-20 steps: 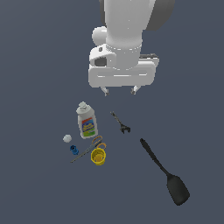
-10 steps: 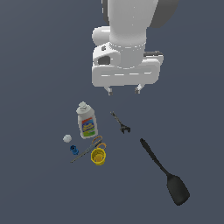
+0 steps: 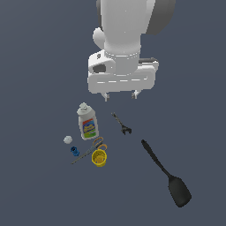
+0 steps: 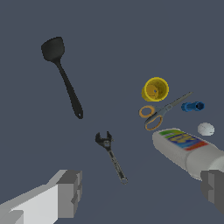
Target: Pick up a designated object from a clutter of objects.
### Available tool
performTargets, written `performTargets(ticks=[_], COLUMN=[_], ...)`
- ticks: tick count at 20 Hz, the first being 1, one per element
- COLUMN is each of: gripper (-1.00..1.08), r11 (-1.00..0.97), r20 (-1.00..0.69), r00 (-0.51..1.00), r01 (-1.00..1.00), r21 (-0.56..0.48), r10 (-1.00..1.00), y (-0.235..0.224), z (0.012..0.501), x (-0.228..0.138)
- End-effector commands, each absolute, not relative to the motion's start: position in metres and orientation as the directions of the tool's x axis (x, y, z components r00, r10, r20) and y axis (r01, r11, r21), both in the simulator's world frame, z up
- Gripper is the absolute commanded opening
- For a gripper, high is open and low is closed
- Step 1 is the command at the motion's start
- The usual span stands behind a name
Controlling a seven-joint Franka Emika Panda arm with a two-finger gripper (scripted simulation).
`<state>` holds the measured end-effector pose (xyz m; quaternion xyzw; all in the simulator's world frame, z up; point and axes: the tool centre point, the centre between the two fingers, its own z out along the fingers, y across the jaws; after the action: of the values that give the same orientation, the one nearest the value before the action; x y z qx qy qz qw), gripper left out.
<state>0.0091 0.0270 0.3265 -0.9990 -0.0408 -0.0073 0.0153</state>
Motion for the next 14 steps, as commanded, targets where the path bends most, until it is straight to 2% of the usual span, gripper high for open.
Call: performTargets(ticks=[1, 14], gripper=[1.00, 1.00], r11=[-0.995, -0.981], r20=[0.016, 0.021], r00=[0.996, 0.981], r01=[0.092, 0.192], r21=[-0.032, -0.037], r10=[0.091, 0.191], y=[0.017, -0.078], z=[0.318, 0.230], x=[0.014, 0.047])
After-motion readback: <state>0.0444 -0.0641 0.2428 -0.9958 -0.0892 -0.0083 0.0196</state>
